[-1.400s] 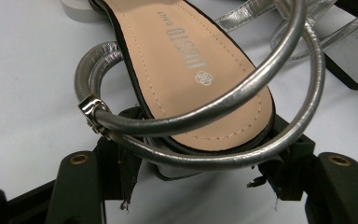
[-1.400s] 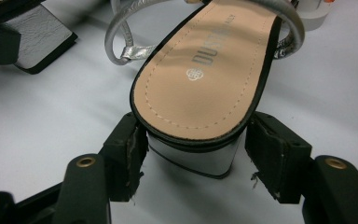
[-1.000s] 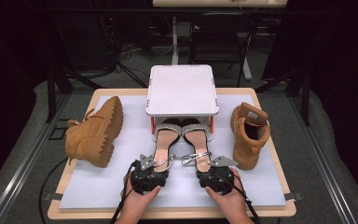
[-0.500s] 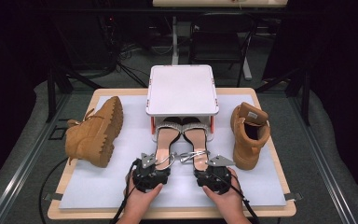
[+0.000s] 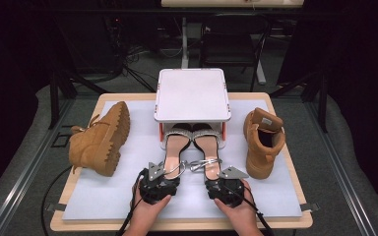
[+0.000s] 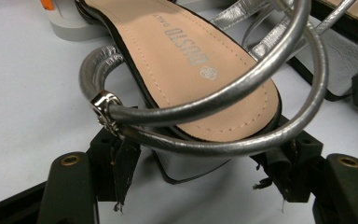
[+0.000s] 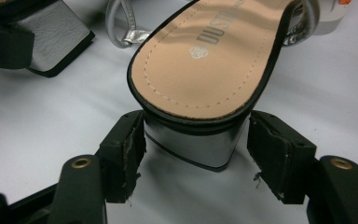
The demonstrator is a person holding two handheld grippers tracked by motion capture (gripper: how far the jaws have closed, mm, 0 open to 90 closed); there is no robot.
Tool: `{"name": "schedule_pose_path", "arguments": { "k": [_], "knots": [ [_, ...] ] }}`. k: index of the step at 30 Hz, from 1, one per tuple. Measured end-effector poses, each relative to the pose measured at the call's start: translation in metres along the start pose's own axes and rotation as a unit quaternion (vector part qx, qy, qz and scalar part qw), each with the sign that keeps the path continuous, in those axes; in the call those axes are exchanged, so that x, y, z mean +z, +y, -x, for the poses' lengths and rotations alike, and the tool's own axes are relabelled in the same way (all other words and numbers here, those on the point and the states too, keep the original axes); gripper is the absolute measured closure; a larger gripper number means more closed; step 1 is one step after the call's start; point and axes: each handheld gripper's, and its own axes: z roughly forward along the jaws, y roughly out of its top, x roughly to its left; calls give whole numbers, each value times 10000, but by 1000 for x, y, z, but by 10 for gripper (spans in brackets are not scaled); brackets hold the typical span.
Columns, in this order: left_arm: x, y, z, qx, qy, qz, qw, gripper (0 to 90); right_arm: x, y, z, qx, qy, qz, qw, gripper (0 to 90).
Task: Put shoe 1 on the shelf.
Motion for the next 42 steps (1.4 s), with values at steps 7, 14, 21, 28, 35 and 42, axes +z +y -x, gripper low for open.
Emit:
{"name": "schedule_pose_path", "arguments": {
  "k": [7, 14, 21, 28, 35, 42],
  "knots": [
    [1, -2, 0, 89, 2, 51, 9999, 348, 3, -1, 2, -37, 51, 65, 10000, 353],
    [2, -1, 0, 98, 5, 37, 9999, 351, 3, 1, 4, -30, 80, -8, 10000, 354],
    [2, 3, 1, -3, -32, 49, 10000, 353, 2, 7, 6, -16, 141, -130, 9998, 356],
    [2, 14, -3, -154, -100, 40, 9998, 355, 1, 18, 9, 147, 232, -74, 9996, 357],
    [7, 21, -6, -350, -149, -29, 9993, 355, 2, 23, 14, 232, 309, -95, 9992, 358],
    [9, 25, -7, -379, -127, -29, 9992, 355, 5, 26, 18, 294, 341, -89, 9989, 358]
  ]
}}
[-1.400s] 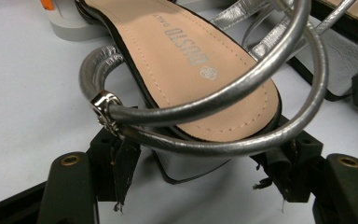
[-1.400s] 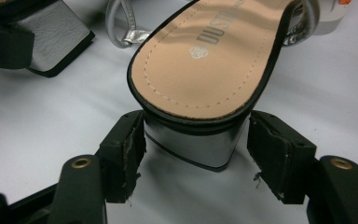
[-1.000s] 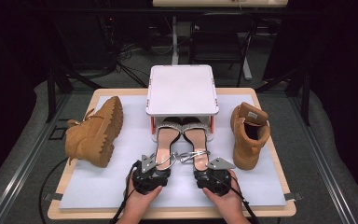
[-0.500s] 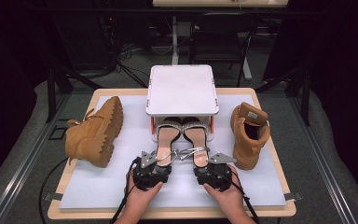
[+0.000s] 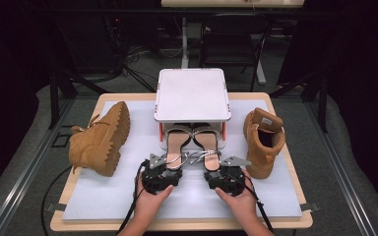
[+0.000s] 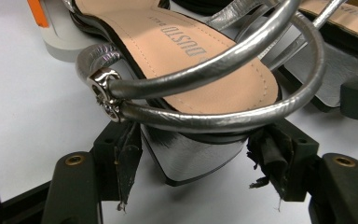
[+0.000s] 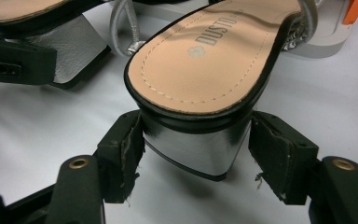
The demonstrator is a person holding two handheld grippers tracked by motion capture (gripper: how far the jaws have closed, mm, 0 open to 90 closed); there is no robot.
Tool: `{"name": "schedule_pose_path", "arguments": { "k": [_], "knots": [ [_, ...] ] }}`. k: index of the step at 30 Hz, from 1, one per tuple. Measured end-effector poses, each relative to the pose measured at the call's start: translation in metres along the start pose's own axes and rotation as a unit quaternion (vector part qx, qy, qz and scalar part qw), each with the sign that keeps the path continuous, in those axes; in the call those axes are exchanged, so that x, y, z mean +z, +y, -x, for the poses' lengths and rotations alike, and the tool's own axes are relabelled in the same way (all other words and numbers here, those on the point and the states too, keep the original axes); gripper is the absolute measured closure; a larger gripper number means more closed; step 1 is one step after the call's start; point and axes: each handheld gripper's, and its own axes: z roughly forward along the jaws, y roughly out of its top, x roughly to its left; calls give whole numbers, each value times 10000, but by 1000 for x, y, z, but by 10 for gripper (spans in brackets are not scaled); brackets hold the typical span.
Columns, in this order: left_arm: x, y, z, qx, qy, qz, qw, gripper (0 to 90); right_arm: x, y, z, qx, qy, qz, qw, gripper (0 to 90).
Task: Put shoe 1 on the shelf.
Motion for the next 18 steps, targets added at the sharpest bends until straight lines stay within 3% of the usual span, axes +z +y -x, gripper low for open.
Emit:
{"name": "schedule_pose_path", "arguments": {
  "k": [6, 18],
  "knots": [
    [1, 9, -2, -52, -9, 120, 9999, 356, 0, 8, 2, 50, 15, 112, 9999, 358],
    [8, 23, -6, -17, 29, 96, 9999, 356, 6, 22, 7, 6, -45, 178, 9998, 359]
  ]
}}
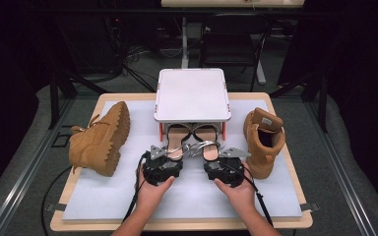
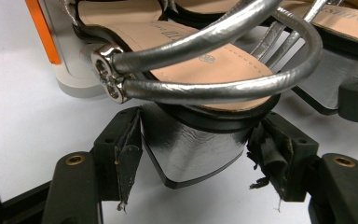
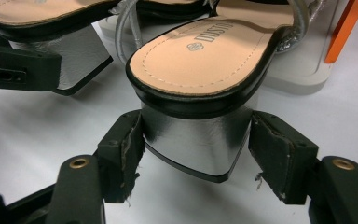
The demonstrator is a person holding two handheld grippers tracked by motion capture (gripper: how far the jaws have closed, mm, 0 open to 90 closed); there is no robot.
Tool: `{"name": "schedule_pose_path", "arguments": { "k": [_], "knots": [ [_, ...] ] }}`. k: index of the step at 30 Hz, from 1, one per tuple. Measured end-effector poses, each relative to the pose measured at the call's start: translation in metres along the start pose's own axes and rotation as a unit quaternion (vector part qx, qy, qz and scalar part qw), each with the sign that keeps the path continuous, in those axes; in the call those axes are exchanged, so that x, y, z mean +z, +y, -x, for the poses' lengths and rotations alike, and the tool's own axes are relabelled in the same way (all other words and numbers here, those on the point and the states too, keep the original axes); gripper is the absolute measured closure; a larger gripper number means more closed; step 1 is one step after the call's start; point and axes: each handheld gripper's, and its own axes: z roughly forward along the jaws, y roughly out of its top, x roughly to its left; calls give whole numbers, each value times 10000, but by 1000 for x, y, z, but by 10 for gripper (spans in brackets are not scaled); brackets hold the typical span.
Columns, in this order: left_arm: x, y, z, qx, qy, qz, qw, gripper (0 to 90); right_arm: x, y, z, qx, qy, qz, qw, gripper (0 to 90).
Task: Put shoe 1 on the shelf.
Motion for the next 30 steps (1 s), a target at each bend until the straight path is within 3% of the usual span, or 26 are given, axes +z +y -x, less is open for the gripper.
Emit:
{"name": "schedule_pose_path", "arguments": {
  "k": [23, 30],
  "knots": [
    [25, 23, -21, -154, -84, 22, 9998, 357, 28, 21, 14, 124, -68, 4, 9999, 360],
    [36, 26, -27, -79, -49, 20, 10000, 357, 37, 28, 18, 83, -109, 22, 9999, 360]
  ]
}}
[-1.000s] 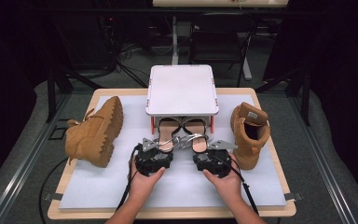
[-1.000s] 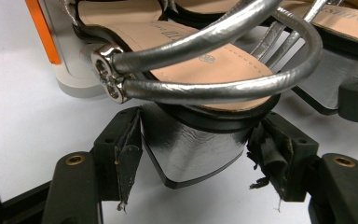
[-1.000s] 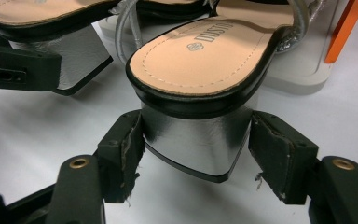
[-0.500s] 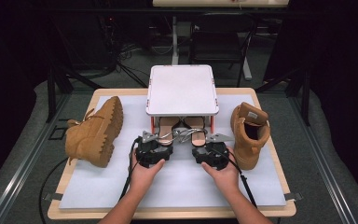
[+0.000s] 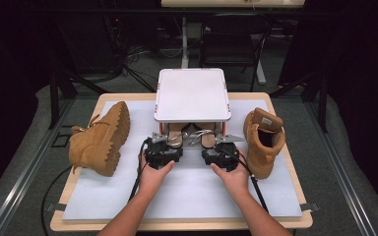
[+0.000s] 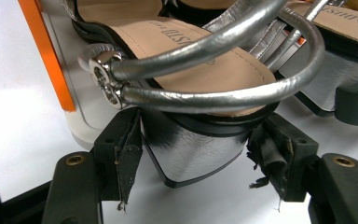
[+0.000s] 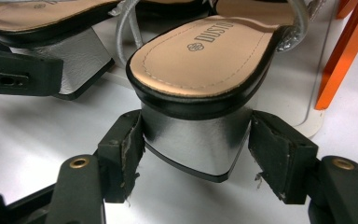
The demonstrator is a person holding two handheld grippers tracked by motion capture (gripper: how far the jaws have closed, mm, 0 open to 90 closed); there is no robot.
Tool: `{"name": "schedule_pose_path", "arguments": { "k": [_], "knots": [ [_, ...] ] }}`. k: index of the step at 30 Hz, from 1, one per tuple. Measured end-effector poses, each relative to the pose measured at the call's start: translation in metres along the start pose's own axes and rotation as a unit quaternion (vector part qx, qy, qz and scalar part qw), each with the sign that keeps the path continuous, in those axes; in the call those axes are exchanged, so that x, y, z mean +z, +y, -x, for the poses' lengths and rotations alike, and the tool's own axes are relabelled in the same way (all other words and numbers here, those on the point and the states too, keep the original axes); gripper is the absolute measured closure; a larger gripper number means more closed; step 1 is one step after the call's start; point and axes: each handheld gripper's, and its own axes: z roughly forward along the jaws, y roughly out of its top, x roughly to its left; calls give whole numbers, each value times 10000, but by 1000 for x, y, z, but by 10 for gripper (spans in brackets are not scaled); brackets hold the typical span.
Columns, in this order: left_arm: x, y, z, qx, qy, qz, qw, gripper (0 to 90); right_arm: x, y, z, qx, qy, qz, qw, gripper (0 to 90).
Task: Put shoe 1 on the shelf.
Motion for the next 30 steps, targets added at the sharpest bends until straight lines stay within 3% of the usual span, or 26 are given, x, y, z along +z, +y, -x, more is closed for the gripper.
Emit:
{"name": "schedule_pose_path", "arguments": {
  "k": [22, 30],
  "knots": [
    [16, 4, -5, 125, 104, -110, 9998, 358, 21, 6, 5, -112, -148, -201, 9996, 359],
    [16, 2, -5, -13, 93, -64, 9999, 360, 21, 5, 6, -40, -110, -176, 9998, 359]
  ]
}}
